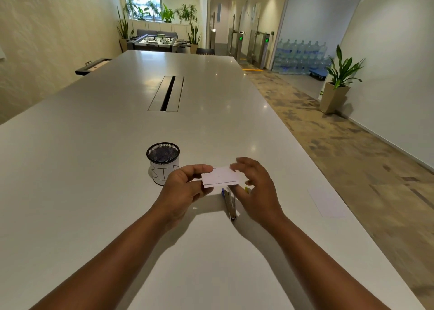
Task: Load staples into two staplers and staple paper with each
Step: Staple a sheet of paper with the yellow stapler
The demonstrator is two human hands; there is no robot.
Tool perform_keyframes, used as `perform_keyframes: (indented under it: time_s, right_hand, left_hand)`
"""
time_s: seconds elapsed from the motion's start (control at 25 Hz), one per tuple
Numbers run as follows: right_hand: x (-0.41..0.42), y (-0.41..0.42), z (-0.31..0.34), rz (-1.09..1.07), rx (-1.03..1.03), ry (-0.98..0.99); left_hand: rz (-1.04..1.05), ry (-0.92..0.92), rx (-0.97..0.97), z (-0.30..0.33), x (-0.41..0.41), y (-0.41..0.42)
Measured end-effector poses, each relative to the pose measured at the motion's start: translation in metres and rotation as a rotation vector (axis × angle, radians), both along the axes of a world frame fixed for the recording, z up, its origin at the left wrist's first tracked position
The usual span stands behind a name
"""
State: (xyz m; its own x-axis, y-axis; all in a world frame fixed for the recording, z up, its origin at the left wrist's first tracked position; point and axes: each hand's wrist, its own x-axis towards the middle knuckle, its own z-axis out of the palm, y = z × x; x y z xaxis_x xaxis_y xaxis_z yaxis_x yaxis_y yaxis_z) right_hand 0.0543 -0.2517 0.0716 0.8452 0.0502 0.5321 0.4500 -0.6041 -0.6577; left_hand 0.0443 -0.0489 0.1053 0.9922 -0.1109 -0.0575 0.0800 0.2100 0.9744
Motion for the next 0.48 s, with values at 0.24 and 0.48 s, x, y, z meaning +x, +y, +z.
perform_keyframes:
  time_s: [0.24, 0.48]
  right_hand:
    - [-0.009, 0.015, 0.03, 0.191, 0.423, 0.269]
    - [-0.019, 0.024, 0.048, 0.196, 0.644, 0.394]
  left_hand:
    - [0.011, -0.015, 0.147, 0.004, -0.001, 0.009]
    - [0.024, 0.044, 0.162, 0.018, -0.006, 0.004]
